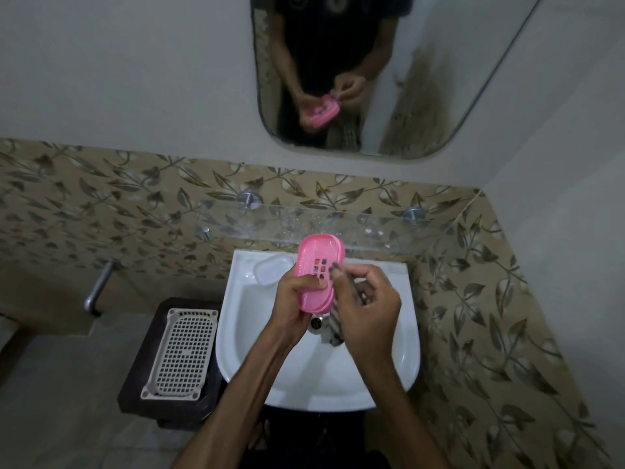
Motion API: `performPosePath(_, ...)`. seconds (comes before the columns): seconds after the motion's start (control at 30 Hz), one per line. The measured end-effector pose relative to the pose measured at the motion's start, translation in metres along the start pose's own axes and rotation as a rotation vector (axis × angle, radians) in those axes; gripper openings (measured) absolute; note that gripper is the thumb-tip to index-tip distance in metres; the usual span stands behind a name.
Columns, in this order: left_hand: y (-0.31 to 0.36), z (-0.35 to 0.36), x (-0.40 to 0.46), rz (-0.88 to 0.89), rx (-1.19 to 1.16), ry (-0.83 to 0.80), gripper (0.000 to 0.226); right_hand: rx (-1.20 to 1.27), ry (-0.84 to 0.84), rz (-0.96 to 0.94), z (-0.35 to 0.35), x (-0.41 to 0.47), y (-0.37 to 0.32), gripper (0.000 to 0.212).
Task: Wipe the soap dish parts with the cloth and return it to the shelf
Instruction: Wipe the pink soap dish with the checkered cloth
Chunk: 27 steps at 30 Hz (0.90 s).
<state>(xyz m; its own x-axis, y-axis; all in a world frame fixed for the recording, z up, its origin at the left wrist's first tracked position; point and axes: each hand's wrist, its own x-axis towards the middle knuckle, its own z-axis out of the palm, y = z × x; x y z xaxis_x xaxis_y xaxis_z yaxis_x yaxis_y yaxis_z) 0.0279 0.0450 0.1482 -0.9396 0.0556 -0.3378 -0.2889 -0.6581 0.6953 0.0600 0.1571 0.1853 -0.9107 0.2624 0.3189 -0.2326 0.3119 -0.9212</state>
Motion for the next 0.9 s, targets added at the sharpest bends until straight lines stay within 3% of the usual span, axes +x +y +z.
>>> performPosePath(0.07, -0.001, -0.001, -0.001, 0.001, 0.009, -0.004, 0.053, 0.012, 0.019, 0.007, 0.002, -0.005, 0.002, 0.008)
performPosePath(0.17, -0.005, 0.0, -0.004, 0.002, 0.012, -0.028, 0.052, 0.106, 0.096, 0.205, 0.009, 0.031, 0.002, 0.005)
performPosePath(0.37, 0.0, -0.006, 0.002, 0.018, 0.054, -0.064, 0.05, 0.092, -0.047, 0.097, -0.004, 0.008, 0.003, 0.006)
performPosePath(0.5, -0.002, -0.008, -0.002, -0.044, 0.158, -0.128, 0.048, 0.18, 0.001, 0.28, -0.003, 0.042, 0.007, 0.011)
performPosePath(0.7, 0.003, -0.012, 0.001, -0.067, 0.201, -0.151, 0.046, 0.14, -0.1, 0.21, -0.016, 0.026, 0.01, 0.016)
performPosePath(0.9, 0.01, -0.012, 0.003, -0.09, 0.298, -0.206, 0.047, 0.226, -0.104, 0.379, -0.014, 0.055, 0.015, 0.017)
